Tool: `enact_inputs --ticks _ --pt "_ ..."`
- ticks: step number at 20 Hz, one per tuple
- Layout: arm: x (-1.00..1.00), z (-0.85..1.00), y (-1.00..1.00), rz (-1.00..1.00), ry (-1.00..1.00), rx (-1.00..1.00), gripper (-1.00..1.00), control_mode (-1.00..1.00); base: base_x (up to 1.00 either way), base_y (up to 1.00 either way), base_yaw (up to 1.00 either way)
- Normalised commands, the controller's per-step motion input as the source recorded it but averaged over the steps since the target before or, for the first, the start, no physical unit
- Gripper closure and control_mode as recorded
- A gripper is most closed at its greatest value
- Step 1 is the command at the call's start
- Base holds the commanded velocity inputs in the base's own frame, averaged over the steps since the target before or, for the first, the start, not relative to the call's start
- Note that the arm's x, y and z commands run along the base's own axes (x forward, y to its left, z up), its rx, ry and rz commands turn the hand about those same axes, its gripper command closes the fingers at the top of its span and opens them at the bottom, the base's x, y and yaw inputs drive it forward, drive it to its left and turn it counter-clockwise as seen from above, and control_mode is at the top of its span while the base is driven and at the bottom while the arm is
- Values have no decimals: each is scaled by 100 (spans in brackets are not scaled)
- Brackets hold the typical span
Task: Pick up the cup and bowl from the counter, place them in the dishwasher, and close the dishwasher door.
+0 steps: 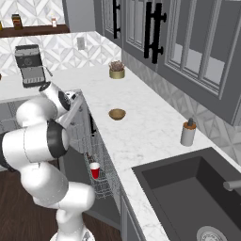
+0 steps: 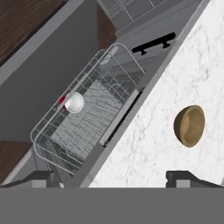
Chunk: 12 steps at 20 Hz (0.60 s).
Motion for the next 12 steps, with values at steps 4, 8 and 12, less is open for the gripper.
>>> enact_inputs --ticks 4,8,12 --pt "14 11 -36 0 0 -1 -100 -100 0 0 0" --pt "18 7 -40 1 0 -1 -100 -100 0 0 0" --pt "1 6 3 -9 0 -7 -100 -100 0 0 0"
